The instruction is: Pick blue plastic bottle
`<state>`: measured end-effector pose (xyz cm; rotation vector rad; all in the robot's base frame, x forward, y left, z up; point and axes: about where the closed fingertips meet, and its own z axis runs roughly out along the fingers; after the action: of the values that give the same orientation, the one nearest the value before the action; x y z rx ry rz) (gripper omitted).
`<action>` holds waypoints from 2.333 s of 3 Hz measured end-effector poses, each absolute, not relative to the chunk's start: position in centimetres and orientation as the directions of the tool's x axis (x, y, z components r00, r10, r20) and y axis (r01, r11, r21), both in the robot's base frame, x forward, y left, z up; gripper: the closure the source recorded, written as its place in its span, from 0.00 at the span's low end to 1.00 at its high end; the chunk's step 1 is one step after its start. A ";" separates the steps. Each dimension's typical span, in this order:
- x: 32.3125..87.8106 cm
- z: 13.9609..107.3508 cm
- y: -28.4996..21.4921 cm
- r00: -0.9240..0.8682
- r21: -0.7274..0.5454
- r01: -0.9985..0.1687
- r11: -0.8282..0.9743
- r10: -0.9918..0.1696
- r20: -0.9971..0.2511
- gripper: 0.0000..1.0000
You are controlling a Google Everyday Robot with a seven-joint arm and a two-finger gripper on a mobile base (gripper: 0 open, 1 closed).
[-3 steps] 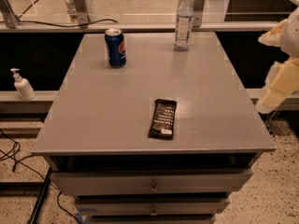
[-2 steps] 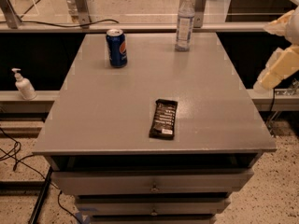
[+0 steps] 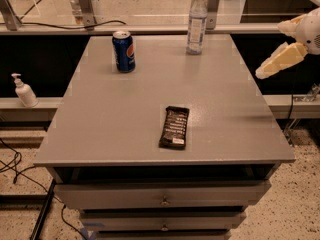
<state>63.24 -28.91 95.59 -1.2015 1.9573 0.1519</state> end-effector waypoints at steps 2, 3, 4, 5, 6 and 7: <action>67.6 93.2 -29.0 -0.227 -0.240 -0.763 0.600 -0.597 -0.769 0.00; 68.8 93.1 -28.1 -0.229 -0.235 -0.746 0.623 -0.572 -0.788 0.00; 71.7 93.3 -25.9 -0.222 -0.220 -0.712 0.667 -0.512 -0.830 0.00; 75.4 94.1 -24.2 -0.217 -0.173 -0.663 0.729 -0.407 -0.887 0.00; 78.6 94.3 -21.6 -0.204 -0.133 -0.650 0.748 -0.340 -0.918 0.00; 81.0 93.1 -18.9 -0.187 -0.102 -0.677 0.729 -0.304 -0.934 0.00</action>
Offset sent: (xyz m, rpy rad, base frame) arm 0.0278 -0.0013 -0.0129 0.0791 -0.0141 -0.0272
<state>81.02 -18.92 93.09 -0.7731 1.7802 0.4033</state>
